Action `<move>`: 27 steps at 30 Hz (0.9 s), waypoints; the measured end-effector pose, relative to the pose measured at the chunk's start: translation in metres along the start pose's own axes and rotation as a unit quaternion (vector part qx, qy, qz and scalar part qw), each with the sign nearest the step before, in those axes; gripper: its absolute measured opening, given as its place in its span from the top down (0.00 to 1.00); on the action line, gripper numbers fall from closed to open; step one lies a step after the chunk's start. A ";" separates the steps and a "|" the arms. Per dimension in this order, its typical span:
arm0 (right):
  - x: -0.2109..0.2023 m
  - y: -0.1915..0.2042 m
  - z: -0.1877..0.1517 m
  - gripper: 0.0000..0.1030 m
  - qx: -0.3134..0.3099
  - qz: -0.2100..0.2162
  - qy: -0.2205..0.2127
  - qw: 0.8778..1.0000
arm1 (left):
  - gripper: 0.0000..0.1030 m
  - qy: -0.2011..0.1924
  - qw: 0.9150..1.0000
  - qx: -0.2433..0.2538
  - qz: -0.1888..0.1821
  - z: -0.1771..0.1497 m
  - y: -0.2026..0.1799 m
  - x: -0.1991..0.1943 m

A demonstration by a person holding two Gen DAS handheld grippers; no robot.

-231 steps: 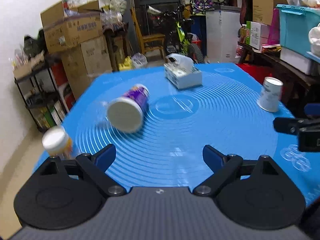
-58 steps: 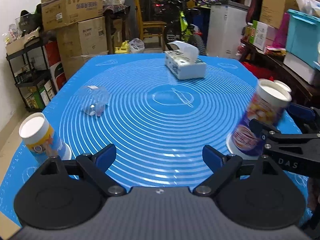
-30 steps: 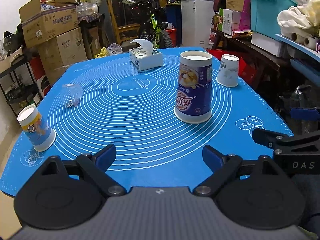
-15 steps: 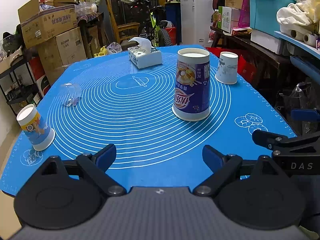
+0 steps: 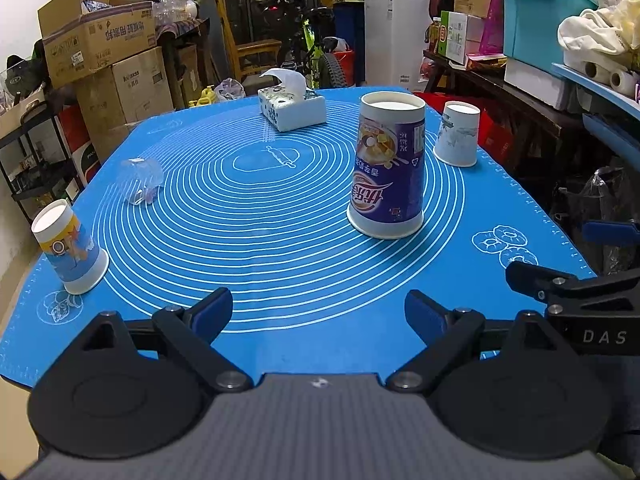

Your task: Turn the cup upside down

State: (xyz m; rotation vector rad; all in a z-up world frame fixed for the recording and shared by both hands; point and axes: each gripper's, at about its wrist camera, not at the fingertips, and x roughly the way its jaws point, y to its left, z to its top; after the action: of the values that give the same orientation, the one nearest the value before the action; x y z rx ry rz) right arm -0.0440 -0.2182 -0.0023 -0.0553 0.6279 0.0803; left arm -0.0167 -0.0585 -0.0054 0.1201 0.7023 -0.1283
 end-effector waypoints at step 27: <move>0.003 -0.001 -0.001 0.05 0.002 -0.001 0.010 1.000 | 0.10 0.001 1.000 0.003 -0.002 -0.002 -0.002 0.001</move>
State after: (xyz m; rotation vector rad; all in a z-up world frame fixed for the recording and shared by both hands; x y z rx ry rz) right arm -0.0421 -0.2186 -0.0050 -0.0537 0.6484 0.0760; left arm -0.0176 -0.0607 -0.0082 0.1244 0.7052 -0.1331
